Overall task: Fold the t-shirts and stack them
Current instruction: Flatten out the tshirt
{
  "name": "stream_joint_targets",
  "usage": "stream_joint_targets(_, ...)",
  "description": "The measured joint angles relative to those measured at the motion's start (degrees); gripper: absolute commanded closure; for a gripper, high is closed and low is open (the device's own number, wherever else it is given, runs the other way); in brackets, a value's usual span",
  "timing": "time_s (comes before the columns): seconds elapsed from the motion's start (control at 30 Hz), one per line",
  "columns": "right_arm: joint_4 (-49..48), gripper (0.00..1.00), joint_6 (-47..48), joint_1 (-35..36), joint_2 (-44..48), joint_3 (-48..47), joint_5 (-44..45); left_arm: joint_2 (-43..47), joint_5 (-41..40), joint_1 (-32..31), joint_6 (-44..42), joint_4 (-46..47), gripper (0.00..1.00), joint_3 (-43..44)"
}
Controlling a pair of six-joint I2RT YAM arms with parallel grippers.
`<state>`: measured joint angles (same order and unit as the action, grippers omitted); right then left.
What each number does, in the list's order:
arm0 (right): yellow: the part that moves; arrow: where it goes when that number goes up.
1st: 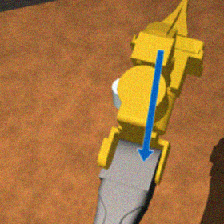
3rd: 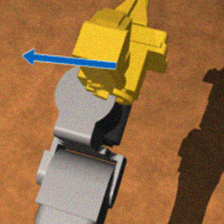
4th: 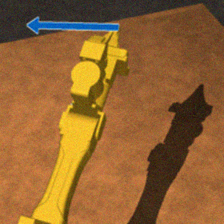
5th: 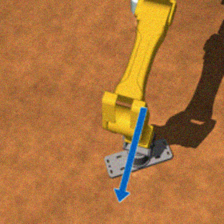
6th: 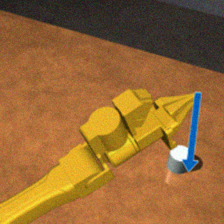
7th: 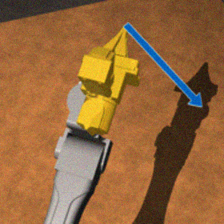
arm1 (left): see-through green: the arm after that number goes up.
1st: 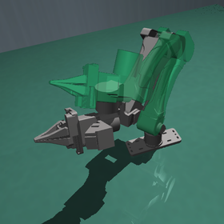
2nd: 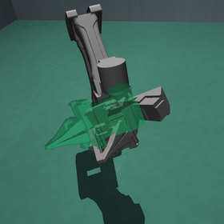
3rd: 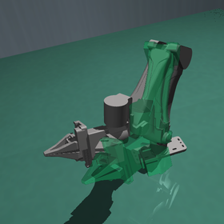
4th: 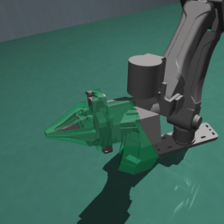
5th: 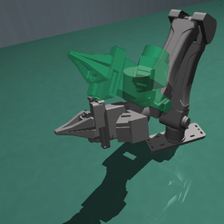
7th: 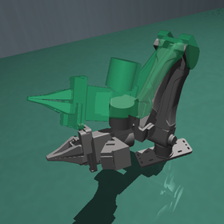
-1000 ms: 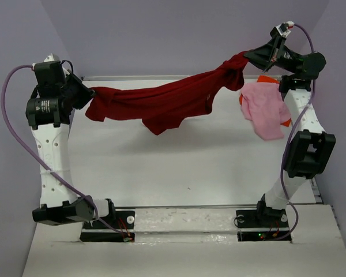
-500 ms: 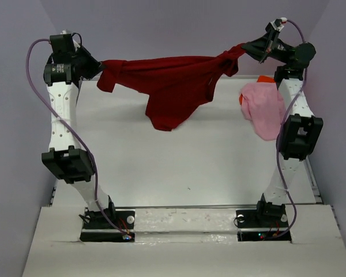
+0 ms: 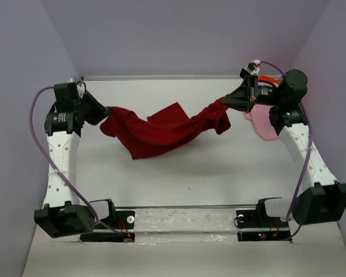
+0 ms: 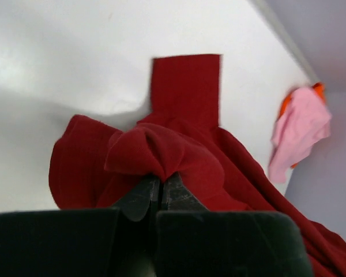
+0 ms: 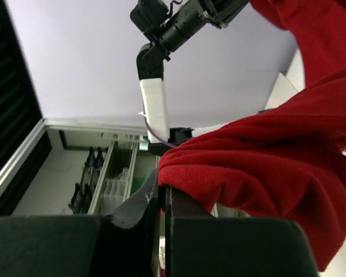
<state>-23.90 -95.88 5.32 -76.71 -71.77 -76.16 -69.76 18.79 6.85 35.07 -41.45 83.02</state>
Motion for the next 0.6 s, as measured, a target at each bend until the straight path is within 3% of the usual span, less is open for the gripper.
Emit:
stream_joint_targets(0.1, 31.80, 1.00, 20.57, -0.44, 5.07, 0.15, 4.35, 1.31, -1.51, -0.04, -0.76, -3.74, 1.00, -8.26)
stream_joint_targets(0.23, 57.33, 1.00, 42.36, -0.42, 2.19, 3.61, 13.40, 1.27, -4.00, -0.09, -2.12, -5.01, 1.00, -15.87)
stream_joint_targets(0.37, 69.11, 1.00, 51.69, -0.76, -3.52, 13.40, 19.61, 1.20, -5.11, -0.09, -3.15, -4.55, 1.00, -19.10)
stream_joint_targets(0.5, 74.40, 1.00, 56.65, -0.76, -5.33, 16.39, 22.77, -0.87, -5.07, -0.11, -4.37, -2.51, 0.99, -19.67)
stream_joint_targets(0.53, 74.47, 1.00, 57.33, -0.76, -5.35, 16.31, 23.02, -2.21, -5.05, -0.15, -4.81, -1.55, 0.97, -19.67)
stream_joint_targets(0.57, 74.42, 1.00, 58.03, -0.76, -5.46, 16.09, 23.30, -3.69, -5.03, -0.15, -5.35, -0.72, 0.88, -19.67)
stream_joint_targets(0.6, 74.38, 1.00, 58.66, -0.76, -5.88, 15.80, 23.50, -5.57, -5.01, -0.28, -5.84, 0.24, 0.72, -19.67)
